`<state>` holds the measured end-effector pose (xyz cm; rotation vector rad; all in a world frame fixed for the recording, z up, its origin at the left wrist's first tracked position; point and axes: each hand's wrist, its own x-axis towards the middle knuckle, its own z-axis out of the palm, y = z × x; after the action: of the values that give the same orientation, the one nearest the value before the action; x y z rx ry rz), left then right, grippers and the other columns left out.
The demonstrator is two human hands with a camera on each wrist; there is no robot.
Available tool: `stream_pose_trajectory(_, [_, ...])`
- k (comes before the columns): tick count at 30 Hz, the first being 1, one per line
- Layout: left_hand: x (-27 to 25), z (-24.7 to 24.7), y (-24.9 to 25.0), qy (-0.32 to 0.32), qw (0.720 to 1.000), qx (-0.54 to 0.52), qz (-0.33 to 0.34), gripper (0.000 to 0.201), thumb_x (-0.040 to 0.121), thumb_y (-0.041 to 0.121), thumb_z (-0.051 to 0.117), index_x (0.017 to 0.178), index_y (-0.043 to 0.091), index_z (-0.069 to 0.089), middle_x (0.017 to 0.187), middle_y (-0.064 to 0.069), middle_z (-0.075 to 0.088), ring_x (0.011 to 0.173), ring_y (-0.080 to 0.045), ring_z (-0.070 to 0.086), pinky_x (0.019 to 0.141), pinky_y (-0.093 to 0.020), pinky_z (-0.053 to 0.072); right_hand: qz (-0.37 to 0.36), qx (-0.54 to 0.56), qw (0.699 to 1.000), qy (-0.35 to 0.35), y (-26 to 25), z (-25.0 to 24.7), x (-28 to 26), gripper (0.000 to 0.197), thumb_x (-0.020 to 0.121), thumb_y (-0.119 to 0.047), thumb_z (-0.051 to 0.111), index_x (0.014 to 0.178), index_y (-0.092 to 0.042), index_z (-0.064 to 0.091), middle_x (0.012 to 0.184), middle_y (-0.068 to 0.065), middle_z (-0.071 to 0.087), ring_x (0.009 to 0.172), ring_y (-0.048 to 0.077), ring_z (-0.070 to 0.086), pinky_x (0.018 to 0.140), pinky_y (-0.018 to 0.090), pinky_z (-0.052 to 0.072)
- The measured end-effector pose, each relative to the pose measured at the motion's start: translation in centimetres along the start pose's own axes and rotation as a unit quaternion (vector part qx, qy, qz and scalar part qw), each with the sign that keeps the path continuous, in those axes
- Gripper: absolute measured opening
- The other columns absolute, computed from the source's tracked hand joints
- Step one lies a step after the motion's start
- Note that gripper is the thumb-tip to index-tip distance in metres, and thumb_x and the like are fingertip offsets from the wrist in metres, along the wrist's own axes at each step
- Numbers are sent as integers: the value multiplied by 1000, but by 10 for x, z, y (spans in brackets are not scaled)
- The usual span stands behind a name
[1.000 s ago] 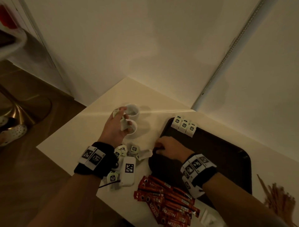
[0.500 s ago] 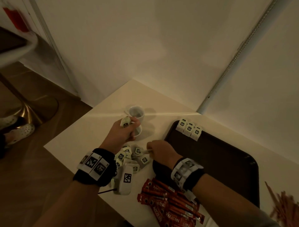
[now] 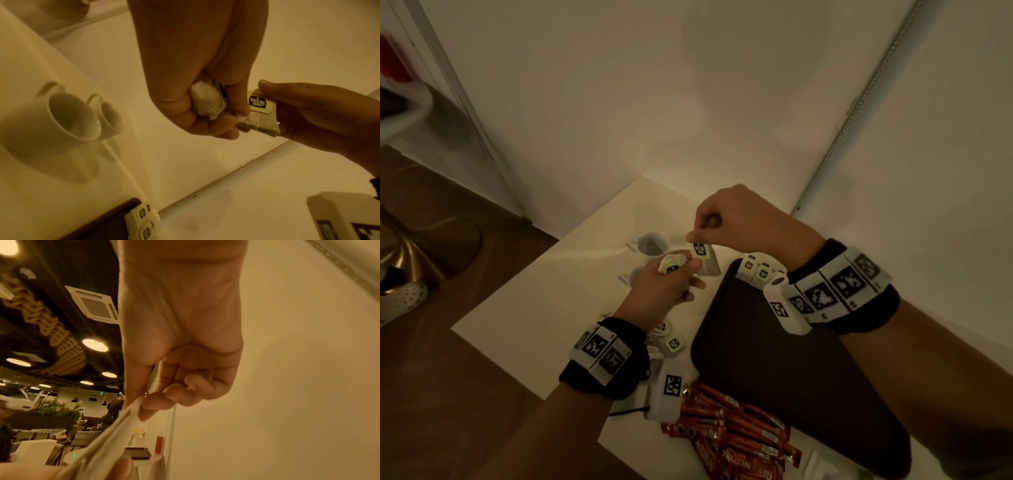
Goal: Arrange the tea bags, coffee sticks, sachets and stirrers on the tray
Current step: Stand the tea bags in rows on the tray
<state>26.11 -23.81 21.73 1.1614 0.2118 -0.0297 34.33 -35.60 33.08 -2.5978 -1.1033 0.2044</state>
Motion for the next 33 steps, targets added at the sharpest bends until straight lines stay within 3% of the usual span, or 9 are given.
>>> stream_pose_trajectory(2, [-1,4,-1,-16,1000,-23,-12,5,91,10,58,89,13,55,71,4,65,64,-14,64,50,-22,47,12,-40,999,-17,-1,-4,-2,21,84,-37,66,74,-19,66,60,-13,54,55,2,50,57,23,40])
stream_pose_trajectory(4, [-3,6,-4,-24,999,-24,-29,4,91,13,58,94,13,58,79,0,68,69,-16,65,53,-23,49,18,-47,998,-37,-1,-7,-4,23,85,-34,63,71,-16,65,58,-9,53,53,4,47,57,23,39])
stream_pose_trajectory(8, [-4,0,-6,-15,998,-34,-48,39,86,33,58,115,7,61,102,-8,68,71,-15,62,57,-22,50,29,-20,998,-60,3,-13,-7,26,85,-28,63,62,-18,60,53,-6,50,49,8,44,55,23,37])
stream_pose_trajectory(10, [-3,-3,-5,-9,998,-36,-53,34,91,33,53,114,9,62,100,-3,70,69,-13,60,57,-21,48,33,-37,997,-67,5,-14,-10,28,85,-27,62,58,-20,56,51,-7,48,47,6,43,55,23,38])
stream_pose_trajectory(13, [0,-5,-4,-4,998,-29,-51,25,96,28,49,109,12,64,98,0,71,70,-13,60,56,-20,45,24,9,996,-87,8,-12,-12,26,87,-26,62,62,-17,61,50,-6,48,43,5,41,50,16,33])
stream_pose_trajectory(18, [4,-2,0,-20,999,-28,-41,29,94,32,48,107,10,63,96,-2,69,67,-13,59,55,-20,44,13,39,997,-67,13,-5,-12,23,86,-27,64,67,-14,66,50,-9,49,43,1,45,46,11,32])
stream_pose_trajectory(23, [6,4,5,-43,999,-23,-6,41,75,39,58,102,8,59,82,-1,67,63,-7,60,51,-18,42,-2,101,995,-9,19,-2,-10,22,84,-34,68,74,-14,68,58,-11,57,50,0,52,52,11,38])
stream_pose_trajectory(29, [11,6,11,-7,996,15,82,21,71,23,69,87,11,63,83,-13,64,63,-11,57,50,-20,41,-1,220,971,90,27,-2,-9,9,82,-17,71,80,-9,68,61,-6,62,52,3,59,51,12,44])
stream_pose_trajectory(33, [18,7,13,22,990,35,136,18,76,11,72,92,14,66,79,-3,68,68,-12,61,52,-22,45,-35,264,954,138,33,-3,-9,4,84,-15,68,81,-15,66,68,-2,64,60,9,61,53,19,47])
